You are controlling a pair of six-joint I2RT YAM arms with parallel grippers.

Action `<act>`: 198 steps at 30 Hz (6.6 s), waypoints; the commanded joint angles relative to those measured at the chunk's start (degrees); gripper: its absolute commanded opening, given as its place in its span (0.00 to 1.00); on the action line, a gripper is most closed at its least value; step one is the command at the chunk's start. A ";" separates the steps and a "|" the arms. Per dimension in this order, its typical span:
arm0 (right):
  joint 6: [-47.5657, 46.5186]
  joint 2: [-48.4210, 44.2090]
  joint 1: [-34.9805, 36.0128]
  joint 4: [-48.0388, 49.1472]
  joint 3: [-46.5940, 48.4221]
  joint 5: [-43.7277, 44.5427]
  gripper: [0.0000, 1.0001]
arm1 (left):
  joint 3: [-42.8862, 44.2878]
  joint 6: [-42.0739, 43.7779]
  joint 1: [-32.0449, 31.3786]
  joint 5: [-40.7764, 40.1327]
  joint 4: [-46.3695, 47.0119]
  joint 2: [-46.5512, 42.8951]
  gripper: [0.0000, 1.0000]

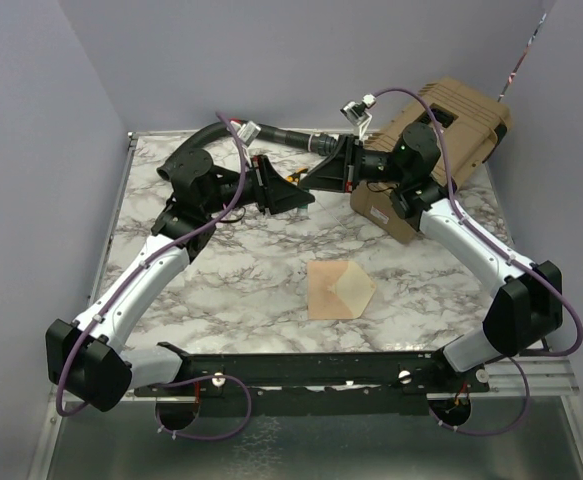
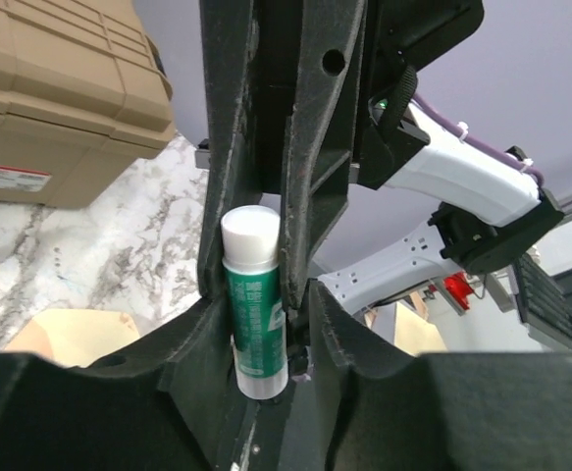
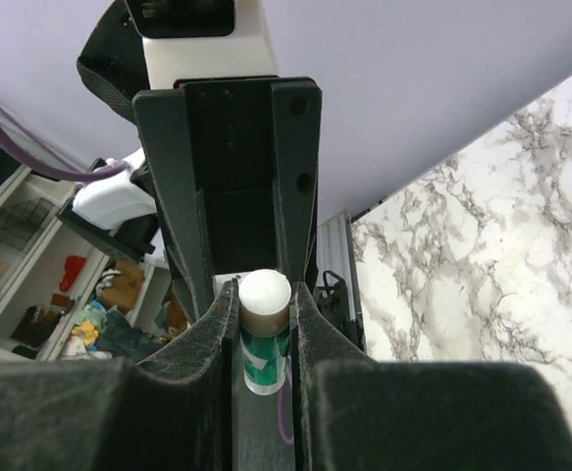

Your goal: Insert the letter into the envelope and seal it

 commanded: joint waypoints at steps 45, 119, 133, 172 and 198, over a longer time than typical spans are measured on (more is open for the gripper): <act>-10.18 -4.27 9.10 -6.65 1.19 25.80 0.48 | -8.54 -10.28 1.26 -28.48 19.05 -8.76 0.00; -81.99 -5.74 22.90 12.46 -1.77 54.08 0.55 | -2.11 -14.74 1.36 -33.90 25.12 -1.87 0.00; -66.59 -5.73 22.98 15.71 -1.11 61.39 0.19 | -3.01 -14.02 1.34 -33.80 24.85 -2.12 0.00; 42.12 -2.16 8.57 53.08 -18.14 38.28 0.07 | -5.76 -10.68 1.62 -24.16 34.28 -4.46 0.00; -82.01 -11.97 23.38 4.54 -5.81 57.02 0.59 | -4.94 -11.47 1.61 -29.84 26.04 -4.68 0.00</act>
